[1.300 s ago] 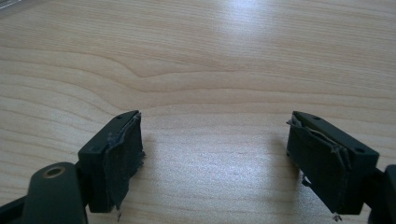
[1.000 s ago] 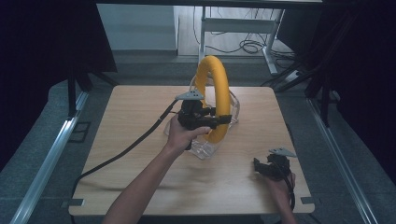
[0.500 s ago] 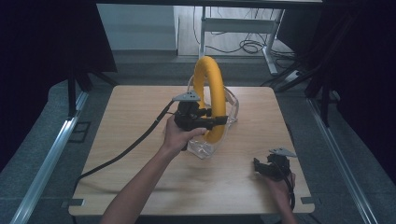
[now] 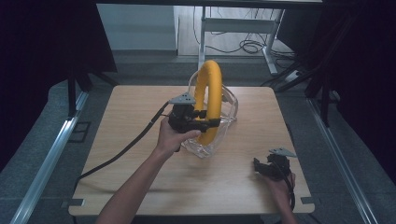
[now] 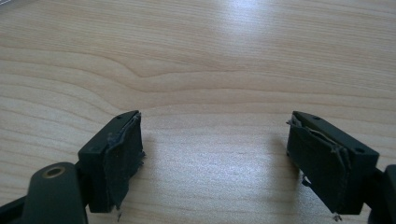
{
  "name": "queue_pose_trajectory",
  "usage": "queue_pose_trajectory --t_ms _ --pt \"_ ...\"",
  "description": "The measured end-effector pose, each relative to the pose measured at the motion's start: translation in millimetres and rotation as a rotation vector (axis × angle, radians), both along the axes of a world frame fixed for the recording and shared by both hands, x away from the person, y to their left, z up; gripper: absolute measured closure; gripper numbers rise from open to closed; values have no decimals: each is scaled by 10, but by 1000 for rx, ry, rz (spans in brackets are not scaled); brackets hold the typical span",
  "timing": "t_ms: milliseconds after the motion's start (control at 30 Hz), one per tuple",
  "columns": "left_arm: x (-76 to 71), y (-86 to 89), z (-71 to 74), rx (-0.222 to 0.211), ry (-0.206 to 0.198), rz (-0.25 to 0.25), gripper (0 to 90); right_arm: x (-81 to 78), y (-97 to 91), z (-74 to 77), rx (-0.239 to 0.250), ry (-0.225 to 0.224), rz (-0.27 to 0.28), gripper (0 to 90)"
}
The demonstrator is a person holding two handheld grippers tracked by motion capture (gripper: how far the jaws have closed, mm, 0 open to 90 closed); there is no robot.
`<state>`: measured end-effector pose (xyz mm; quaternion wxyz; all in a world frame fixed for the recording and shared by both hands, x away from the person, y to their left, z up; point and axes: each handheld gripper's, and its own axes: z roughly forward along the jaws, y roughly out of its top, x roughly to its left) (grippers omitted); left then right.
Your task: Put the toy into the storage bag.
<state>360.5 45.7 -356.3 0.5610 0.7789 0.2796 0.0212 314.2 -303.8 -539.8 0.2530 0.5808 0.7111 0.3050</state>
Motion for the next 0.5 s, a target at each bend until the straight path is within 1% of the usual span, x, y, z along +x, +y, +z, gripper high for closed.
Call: queue_pose_trajectory --t_ms 33,100,133,167,233,267,500 --pt "25 25 -42 -4 22 -2 497 0 0 0 0 0 0 185" --pt "60 49 -129 1 61 13 494 0 0 0 0 0 0 185" --pt "60 49 -129 1 61 13 493 -1 -1 2 -1 2 1 185" --pt "95 92 -198 -38 84 8 494 -1 1 1 1 2 -1 185" --pt "85 106 -196 -43 77 12 494 -1 2 0 0 2 -2 185" --pt "80 104 -195 -38 76 8 494 -1 1 1 2 2 -1 185" --pt "74 83 -213 -34 74 12 489 0 1 1 2 2 -1 185"
